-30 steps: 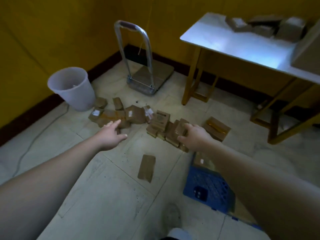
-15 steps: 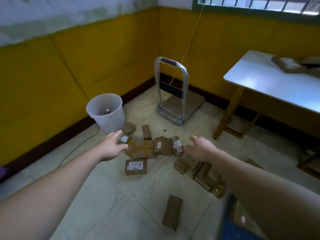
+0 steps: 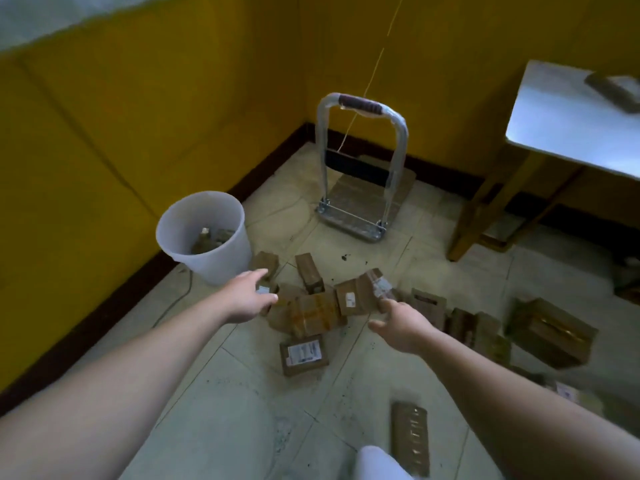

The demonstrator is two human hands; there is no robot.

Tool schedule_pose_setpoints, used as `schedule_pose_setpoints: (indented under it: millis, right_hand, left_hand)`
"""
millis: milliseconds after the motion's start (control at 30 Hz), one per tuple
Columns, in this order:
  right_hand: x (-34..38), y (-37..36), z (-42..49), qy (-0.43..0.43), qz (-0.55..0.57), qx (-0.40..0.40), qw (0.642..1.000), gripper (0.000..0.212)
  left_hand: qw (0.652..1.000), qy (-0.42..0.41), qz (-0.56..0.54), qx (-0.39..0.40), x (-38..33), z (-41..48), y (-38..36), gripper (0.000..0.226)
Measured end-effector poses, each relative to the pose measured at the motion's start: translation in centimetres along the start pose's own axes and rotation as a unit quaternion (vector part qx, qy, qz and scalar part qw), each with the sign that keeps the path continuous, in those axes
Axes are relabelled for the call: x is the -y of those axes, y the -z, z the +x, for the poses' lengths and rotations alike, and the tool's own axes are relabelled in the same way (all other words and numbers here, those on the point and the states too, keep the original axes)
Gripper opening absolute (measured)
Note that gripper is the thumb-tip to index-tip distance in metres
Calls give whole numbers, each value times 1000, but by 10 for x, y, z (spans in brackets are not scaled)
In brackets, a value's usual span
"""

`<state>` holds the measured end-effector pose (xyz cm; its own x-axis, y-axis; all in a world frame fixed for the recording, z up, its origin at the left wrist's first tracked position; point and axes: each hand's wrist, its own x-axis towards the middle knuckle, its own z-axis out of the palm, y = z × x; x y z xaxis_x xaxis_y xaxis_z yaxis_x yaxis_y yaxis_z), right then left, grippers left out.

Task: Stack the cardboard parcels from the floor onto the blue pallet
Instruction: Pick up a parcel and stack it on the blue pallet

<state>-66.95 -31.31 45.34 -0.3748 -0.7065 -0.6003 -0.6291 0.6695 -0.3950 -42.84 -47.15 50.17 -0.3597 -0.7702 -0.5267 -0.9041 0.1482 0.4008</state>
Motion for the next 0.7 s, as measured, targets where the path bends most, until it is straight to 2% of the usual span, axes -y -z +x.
schedule_pose_setpoints:
  millis: [167,400,567,700]
  right_hand:
    - [1,-7,60,-62,47,-5,997,71]
    - [-1,-37,177,-143,135,9,980,68]
    - [-2,-101,249,-199,217,28,955,68]
    - [-4,-175,320,-236,299,8,925,68]
  left_hand:
    - [998,6,27,57,1,82,6,69]
    - [988,-1,78,130,5,218,-33,68]
    - [973,-12,129,189,25,321,-88,69]
    - [972,-35,112,204,51,411,-150,69]
